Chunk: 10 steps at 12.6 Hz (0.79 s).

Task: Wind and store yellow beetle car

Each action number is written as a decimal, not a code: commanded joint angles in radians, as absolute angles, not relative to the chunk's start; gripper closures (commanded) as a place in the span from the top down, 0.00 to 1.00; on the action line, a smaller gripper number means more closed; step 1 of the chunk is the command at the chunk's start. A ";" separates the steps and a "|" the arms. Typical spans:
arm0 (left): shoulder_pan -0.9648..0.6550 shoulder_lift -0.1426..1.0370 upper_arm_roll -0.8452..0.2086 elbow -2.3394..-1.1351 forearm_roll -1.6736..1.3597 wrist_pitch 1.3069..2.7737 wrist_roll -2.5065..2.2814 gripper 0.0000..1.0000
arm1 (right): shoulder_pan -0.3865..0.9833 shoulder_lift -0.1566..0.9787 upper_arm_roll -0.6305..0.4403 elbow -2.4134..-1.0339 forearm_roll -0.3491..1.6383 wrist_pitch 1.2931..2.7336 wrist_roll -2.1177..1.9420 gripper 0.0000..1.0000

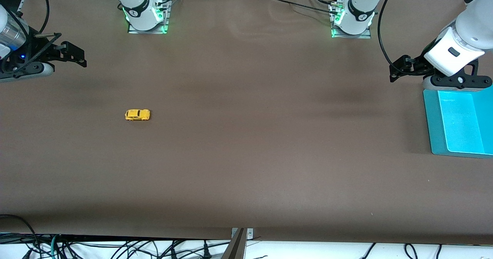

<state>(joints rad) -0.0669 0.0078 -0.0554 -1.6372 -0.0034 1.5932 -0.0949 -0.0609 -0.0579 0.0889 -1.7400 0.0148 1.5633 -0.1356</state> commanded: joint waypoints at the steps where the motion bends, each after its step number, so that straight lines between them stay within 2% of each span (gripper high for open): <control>1: -0.080 0.020 -0.048 -1.605 0.017 1.569 -0.087 1.00 | -0.057 -0.057 0.084 -1.729 0.009 1.545 -0.123 1.00; 6: -0.081 0.020 -0.048 -1.605 0.018 1.569 -0.087 1.00 | -0.055 -0.026 0.087 -1.749 0.003 1.578 -0.143 1.00; 10: -0.080 0.021 -0.048 -1.603 0.017 1.569 -0.087 1.00 | -0.055 -0.014 0.094 -1.909 0.005 1.792 -0.261 1.00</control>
